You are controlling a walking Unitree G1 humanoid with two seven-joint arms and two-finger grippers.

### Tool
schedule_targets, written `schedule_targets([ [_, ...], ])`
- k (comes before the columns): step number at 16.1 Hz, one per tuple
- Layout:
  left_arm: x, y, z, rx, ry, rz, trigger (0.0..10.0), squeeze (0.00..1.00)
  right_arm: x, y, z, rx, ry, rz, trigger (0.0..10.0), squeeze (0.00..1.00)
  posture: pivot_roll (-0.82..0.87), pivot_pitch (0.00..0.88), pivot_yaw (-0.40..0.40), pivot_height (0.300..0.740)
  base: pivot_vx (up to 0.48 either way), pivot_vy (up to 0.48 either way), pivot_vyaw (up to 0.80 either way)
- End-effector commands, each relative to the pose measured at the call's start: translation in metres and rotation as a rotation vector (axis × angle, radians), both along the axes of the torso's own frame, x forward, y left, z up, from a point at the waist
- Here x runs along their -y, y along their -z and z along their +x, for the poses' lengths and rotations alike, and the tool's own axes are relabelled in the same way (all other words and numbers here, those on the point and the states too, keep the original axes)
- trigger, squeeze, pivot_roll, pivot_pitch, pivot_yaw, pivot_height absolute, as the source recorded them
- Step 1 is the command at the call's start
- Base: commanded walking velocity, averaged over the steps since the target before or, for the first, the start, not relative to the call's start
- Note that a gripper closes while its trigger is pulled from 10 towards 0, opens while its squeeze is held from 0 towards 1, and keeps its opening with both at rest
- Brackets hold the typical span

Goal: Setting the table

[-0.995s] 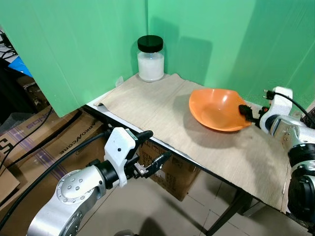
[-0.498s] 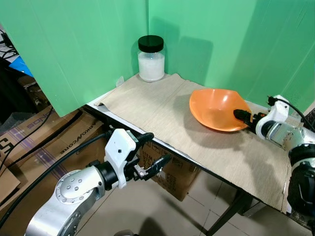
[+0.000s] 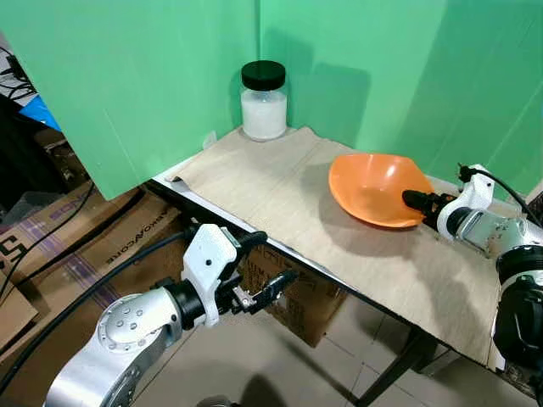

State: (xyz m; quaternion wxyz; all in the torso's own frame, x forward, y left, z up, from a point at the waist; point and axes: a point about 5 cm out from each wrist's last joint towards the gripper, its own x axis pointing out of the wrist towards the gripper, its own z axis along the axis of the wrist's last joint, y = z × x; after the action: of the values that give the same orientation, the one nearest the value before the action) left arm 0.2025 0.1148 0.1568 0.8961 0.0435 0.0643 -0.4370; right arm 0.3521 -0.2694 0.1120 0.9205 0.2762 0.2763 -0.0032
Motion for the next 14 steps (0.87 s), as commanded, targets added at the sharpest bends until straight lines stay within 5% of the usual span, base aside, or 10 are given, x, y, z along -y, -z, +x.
schedule_targets([
  [1,-0.0001,-0.0023,-0.0015,0.009,0.015,0.007,10.0,0.00,-0.0034,-0.0027,0.0024,0.010,-0.004,0.025,0.0,0.00,0.05,0.000,0.025,0.740,0.000,0.000,0.00],
  [14,0.0000,-0.0024,0.0003,0.023,0.010,0.020,10.0,0.00,-0.0114,-0.0094,0.0062,0.073,-0.022,0.081,0.0,0.00,0.06,0.000,0.028,0.740,0.000,0.000,0.00],
])
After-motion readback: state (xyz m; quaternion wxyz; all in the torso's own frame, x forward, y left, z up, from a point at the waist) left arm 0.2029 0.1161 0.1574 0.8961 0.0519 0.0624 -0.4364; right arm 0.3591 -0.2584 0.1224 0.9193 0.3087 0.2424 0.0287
